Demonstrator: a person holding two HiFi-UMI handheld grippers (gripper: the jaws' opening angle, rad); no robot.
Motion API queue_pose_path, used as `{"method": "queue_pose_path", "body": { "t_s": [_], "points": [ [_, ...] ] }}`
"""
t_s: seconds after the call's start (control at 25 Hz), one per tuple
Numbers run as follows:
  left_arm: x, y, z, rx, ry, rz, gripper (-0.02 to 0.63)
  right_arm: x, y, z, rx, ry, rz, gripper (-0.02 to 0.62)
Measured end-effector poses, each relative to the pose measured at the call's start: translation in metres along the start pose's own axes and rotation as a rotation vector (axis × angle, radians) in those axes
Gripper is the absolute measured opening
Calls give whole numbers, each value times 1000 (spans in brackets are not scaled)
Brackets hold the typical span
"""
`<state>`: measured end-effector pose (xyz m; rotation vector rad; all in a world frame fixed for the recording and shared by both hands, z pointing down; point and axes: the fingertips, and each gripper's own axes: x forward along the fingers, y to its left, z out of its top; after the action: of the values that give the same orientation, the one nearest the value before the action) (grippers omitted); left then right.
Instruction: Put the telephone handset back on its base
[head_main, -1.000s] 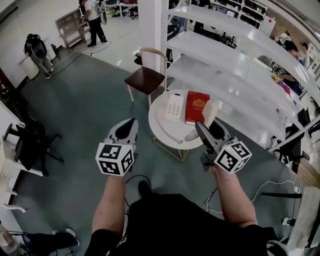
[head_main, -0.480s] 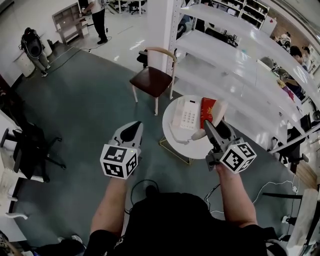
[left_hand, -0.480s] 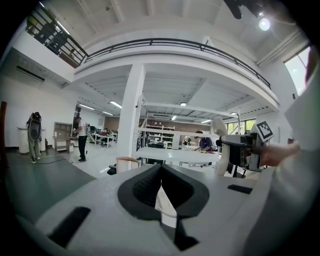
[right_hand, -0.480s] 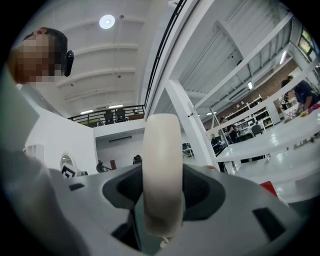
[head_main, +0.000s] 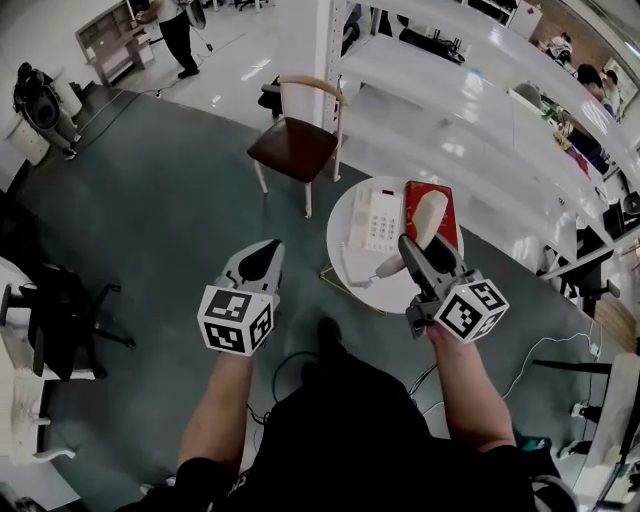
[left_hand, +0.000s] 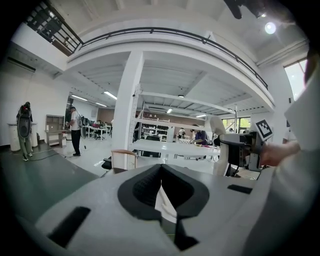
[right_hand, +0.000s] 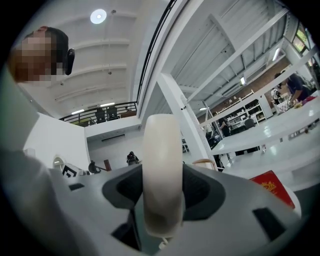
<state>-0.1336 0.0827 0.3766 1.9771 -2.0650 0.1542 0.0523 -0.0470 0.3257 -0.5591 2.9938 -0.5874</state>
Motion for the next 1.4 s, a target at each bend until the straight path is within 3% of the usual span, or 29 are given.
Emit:
{"method": "queue_pose_path", "body": {
  "t_s": [0.32, 0.8, 1.08, 1.4],
  "points": [
    [66, 29, 3, 27, 48, -40, 9, 46, -52, -2, 44, -9, -49, 218],
    [205, 70, 34, 78, 139, -121, 9, 141, -143, -12, 143, 3, -94, 219],
    [247, 73, 31, 76, 173, -172, 9, 155, -162, -24, 164, 32, -128, 218],
    [285, 74, 29, 70, 186, -298, 9, 158, -162, -46, 164, 73, -226, 218]
  ]
}}
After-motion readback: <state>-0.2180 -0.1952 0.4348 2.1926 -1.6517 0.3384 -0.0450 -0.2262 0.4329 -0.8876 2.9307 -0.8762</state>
